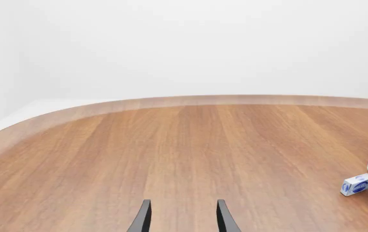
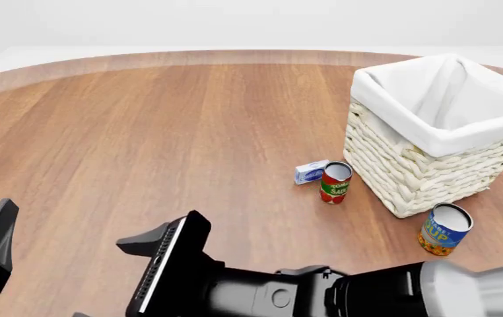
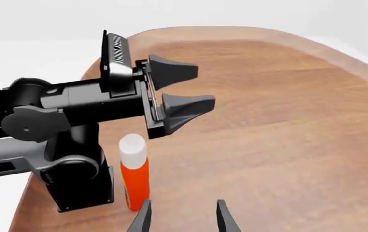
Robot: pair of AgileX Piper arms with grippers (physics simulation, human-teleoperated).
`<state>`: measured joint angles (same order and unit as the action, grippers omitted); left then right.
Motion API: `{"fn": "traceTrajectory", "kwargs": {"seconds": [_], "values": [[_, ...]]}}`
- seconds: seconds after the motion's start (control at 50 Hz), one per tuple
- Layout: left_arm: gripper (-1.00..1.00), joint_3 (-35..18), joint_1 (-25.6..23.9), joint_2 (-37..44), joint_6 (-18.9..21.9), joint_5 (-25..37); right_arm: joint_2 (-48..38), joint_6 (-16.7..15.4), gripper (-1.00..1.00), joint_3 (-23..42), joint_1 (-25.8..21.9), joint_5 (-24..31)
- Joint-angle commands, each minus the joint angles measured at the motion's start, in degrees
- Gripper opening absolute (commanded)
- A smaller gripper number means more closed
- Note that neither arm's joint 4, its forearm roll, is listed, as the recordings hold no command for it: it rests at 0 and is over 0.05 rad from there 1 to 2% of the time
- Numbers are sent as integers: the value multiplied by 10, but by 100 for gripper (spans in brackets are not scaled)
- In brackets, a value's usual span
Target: Pick up the ketchup, and put it in the basket.
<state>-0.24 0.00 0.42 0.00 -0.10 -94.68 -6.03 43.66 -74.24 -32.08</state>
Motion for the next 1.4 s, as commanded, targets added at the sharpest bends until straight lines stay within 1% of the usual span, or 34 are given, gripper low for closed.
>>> {"fn": "traceTrajectory", "kwargs": {"seconds": [0.02,0.5,0.64,0.9,1.4], "values": [[100,0,0,0,0,0,-15,0,100,19,-8,6],[100,0,0,0,0,0,-49,-6,100,62,-35,23],[100,0,0,0,0,0,-66,-4,100,74,-44,25],[100,0,0,0,0,0,-68,5,100,86,-48,35],[100,0,0,0,0,0,-91,11,100,114,-64,54]]}}
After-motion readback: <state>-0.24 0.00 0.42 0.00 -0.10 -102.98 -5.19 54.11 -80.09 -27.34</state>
